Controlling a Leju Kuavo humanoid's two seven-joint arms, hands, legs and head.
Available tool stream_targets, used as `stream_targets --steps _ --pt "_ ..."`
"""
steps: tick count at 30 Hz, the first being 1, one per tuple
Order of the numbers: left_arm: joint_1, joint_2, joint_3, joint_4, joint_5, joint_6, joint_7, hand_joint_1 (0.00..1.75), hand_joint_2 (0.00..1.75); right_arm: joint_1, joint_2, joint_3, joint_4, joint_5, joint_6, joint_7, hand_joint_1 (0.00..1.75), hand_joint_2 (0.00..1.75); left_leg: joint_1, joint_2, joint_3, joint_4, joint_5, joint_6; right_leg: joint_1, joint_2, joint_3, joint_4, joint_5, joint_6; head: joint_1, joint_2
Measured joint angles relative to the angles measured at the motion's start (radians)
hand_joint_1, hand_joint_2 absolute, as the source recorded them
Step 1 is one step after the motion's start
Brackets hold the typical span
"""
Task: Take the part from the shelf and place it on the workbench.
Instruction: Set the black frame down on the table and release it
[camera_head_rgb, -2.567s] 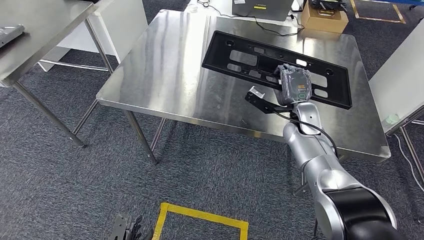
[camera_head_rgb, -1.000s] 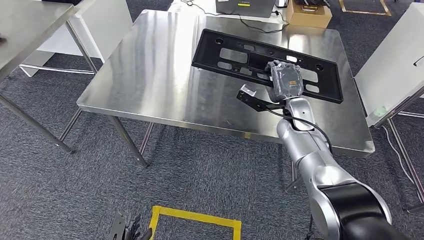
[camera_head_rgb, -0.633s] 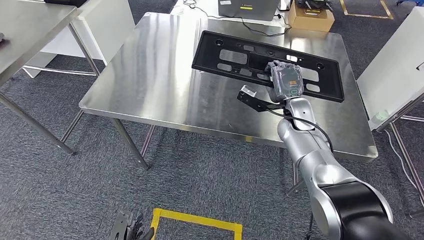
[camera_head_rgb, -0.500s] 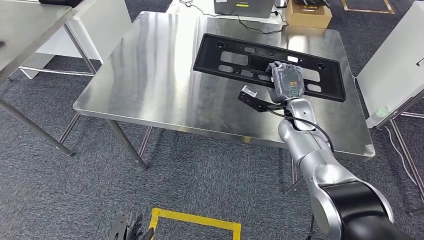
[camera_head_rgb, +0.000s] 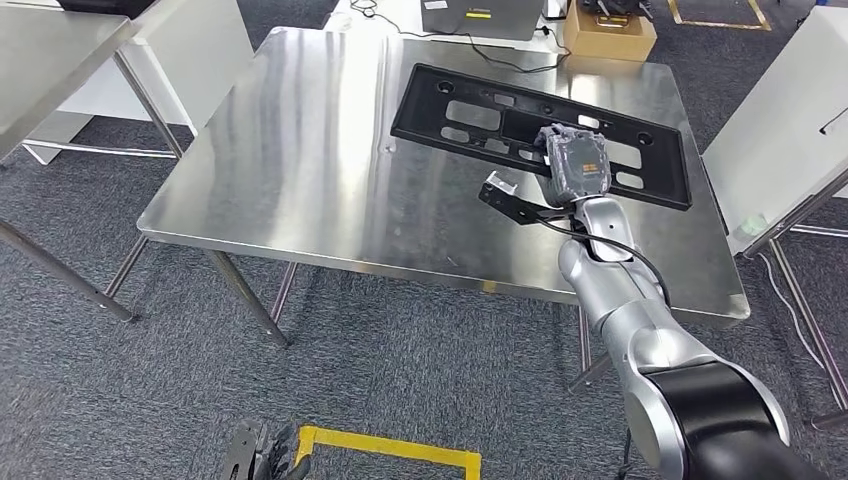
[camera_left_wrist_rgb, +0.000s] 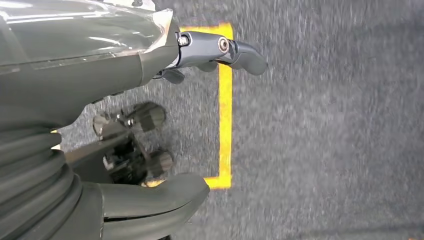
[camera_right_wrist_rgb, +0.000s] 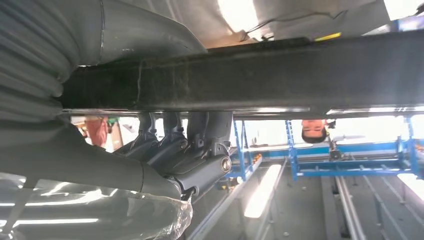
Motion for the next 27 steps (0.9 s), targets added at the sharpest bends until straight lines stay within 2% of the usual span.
stream_targets --steps 1,2,4,5,6,7,8,9,10,11,12,15,17,18,20,21,22,23,25,26,27 --pt "-0.001 -0.001 0.000 0.000 0.000 0.000 0.000 0.00 1.75 -0.001 -0.001 0.000 -0.001 0.000 0.000 -0.001 1.75 1.75 0.002 0.000 0.008 -0.008 0.002 0.005 0.002 -0.003 -0.007 0.017 -0.009 0.001 0.000 0.000" --pt "-0.003 -0.002 0.000 0.000 0.000 0.000 0.000 0.00 1.75 -0.002 -0.003 0.001 -0.001 0.000 0.000 -0.002 1.75 1.75 0.004 0.000 0.015 -0.016 0.003 0.010 0.003 -0.005 -0.027 0.057 -0.025 0.000 0.002 0.000" --pt "-0.005 -0.003 0.000 0.000 0.000 0.000 0.000 0.00 1.75 -0.002 -0.008 0.001 -0.001 0.000 0.000 -0.003 1.75 1.75 0.005 0.000 0.021 -0.020 0.001 0.016 0.002 -0.007 -0.102 0.193 -0.072 -0.007 0.003 0.000" --pt "-0.004 -0.003 0.000 0.000 0.000 0.000 0.000 0.00 1.75 0.001 -0.010 0.002 -0.001 -0.001 0.000 -0.003 1.75 1.75 0.004 -0.001 0.023 -0.019 -0.002 0.017 0.002 -0.007 -0.142 0.256 -0.089 -0.006 0.004 0.000" --pt "-0.003 -0.003 0.000 0.000 0.000 0.000 0.000 0.00 1.75 0.004 -0.012 0.002 -0.001 -0.001 0.000 -0.003 1.75 1.75 0.004 -0.002 0.026 -0.019 -0.006 0.017 0.001 -0.008 -0.168 0.290 -0.091 -0.001 0.004 0.000" --pt "-0.002 -0.004 0.000 0.001 0.000 0.000 0.000 0.00 1.75 0.007 -0.012 0.002 -0.001 -0.001 0.000 -0.003 1.75 1.75 0.005 -0.003 0.030 -0.018 -0.010 0.016 -0.002 -0.008 -0.173 0.282 -0.075 0.008 0.005 0.000" --pt "-0.002 -0.004 0.000 0.001 0.000 0.000 0.000 0.00 1.75 0.009 -0.013 0.002 -0.001 -0.001 0.000 -0.003 1.75 1.75 0.005 -0.003 0.037 -0.017 -0.015 0.013 -0.005 -0.010 -0.156 0.232 -0.044 0.019 0.005 0.000" --pt "-0.002 -0.005 0.000 0.001 0.000 0.000 0.000 0.00 1.75 0.009 -0.013 0.002 -0.001 -0.001 0.000 -0.003 1.75 1.75 0.005 -0.004 0.043 -0.015 -0.022 0.009 -0.009 -0.013 -0.124 0.156 -0.005 0.031 0.006 0.000" --pt "-0.002 -0.005 0.000 0.001 0.000 -0.001 0.000 0.00 1.75 0.007 -0.014 0.002 -0.001 -0.002 0.001 -0.003 1.75 1.75 0.003 -0.004 0.046 -0.010 -0.031 0.003 -0.011 -0.016 -0.090 0.082 0.028 0.037 0.007 0.000" --pt "-0.003 -0.005 0.000 0.001 0.000 -0.001 0.000 0.00 1.75 0.006 -0.014 0.002 -0.001 -0.002 0.001 -0.003 1.75 1.75 0.001 -0.004 0.048 -0.005 -0.038 -0.003 -0.011 -0.018 -0.065 0.029 0.048 0.036 0.007 0.000" --pt "-0.003 -0.005 0.000 0.001 0.000 -0.001 0.000 0.00 1.75 0.006 -0.014 0.002 -0.001 -0.002 0.002 -0.002 1.75 1.75 -0.002 -0.004 0.047 -0.002 -0.044 -0.007 -0.010 -0.019 -0.051 0.002 0.056 0.030 0.007 0.000" --pt "-0.004 -0.005 0.000 0.001 -0.001 -0.001 0.000 0.00 1.75 0.009 -0.016 0.003 -0.002 -0.002 0.004 0.001 1.75 1.75 0.001 -0.002 0.047 0.002 -0.055 -0.020 -0.008 -0.015 -0.045 -0.003 0.049 0.003 0.005 0.000" --pt "-0.006 -0.005 0.000 0.001 -0.001 -0.002 0.000 0.00 1.75 0.007 -0.016 0.003 -0.005 -0.001 0.007 0.002 1.75 1.75 0.005 0.000 0.025 0.050 -0.083 -0.031 -0.013 -0.013 -0.036 -0.005 0.044 -0.013 0.002 0.000" --pt "-0.006 -0.005 0.000 0.001 0.000 -0.002 0.000 0.00 1.75 0.005 -0.016 0.003 -0.006 0.001 0.009 0.003 1.75 1.75 0.007 0.000 -0.003 0.105 -0.107 -0.036 -0.014 -0.013 -0.030 -0.005 0.040 -0.020 0.000 0.000" --pt "-0.005 -0.005 0.000 0.002 0.000 -0.002 0.000 0.00 1.75 0.003 -0.014 0.006 -0.007 0.004 0.014 0.004 1.75 1.75 0.010 0.000 -0.082 0.240 -0.151 -0.043 -0.012 -0.013 -0.022 -0.005 0.033 -0.029 -0.002 0.000" --pt "-0.004 -0.005 0.000 0.003 0.000 -0.002 0.000 0.00 1.75 0.003 -0.013 0.008 -0.007 0.006 0.015 0.005 1.75 1.75 0.011 0.001 -0.115 0.283 -0.155 -0.043 -0.010 -0.011 -0.019 -0.005 0.030 -0.032 -0.002 0.000" --pt "-0.004 -0.004 0.000 0.004 0.001 -0.002 0.000 0.00 1.75 0.004 -0.011 0.011 -0.007 0.009 0.016 0.006 1.75 1.75 0.011 0.001 -0.131 0.289 -0.138 -0.042 -0.008 -0.009 -0.015 -0.005 0.026 -0.033 -0.002 0.000" --pt "-0.004 -0.003 0.000 0.004 0.002 -0.002 0.000 0.00 1.75 0.004 -0.008 0.014 -0.007 0.011 0.017 0.009 1.75 1.75 0.010 0.000 -0.126 0.254 -0.103 -0.037 -0.007 -0.007 -0.010 -0.005 0.022 -0.032 -0.002 0.000" --pt "-0.004 -0.002 0.000 0.005 0.002 -0.002 -0.002 0.00 1.75 0.003 -0.002 0.019 -0.007 0.016 0.018 0.017 1.75 1.75 0.006 0.000 -0.071 0.115 -0.019 -0.020 -0.004 -0.003 0.003 -0.006 0.013 -0.029 -0.001 0.000" --pt "-0.005 -0.001 0.000 0.005 0.002 -0.002 -0.003 0.00 1.75 0.001 0.000 0.021 -0.007 0.019 0.018 0.022 1.75 1.75 0.002 0.000 -0.042 0.056 0.005 -0.012 -0.001 -0.002 0.007 -0.006 0.008 -0.025 -0.001 0.000" --pt "-0.006 -0.001 0.000 0.005 0.002 -0.003 -0.004 0.00 1.75 0.000 0.001 0.022 -0.007 0.022 0.020 0.027 1.75 1.75 -0.002 0.000 -0.022 0.019 0.014 -0.007 0.000 -0.001 0.009 -0.006 0.005 -0.021 -0.001 0.000"
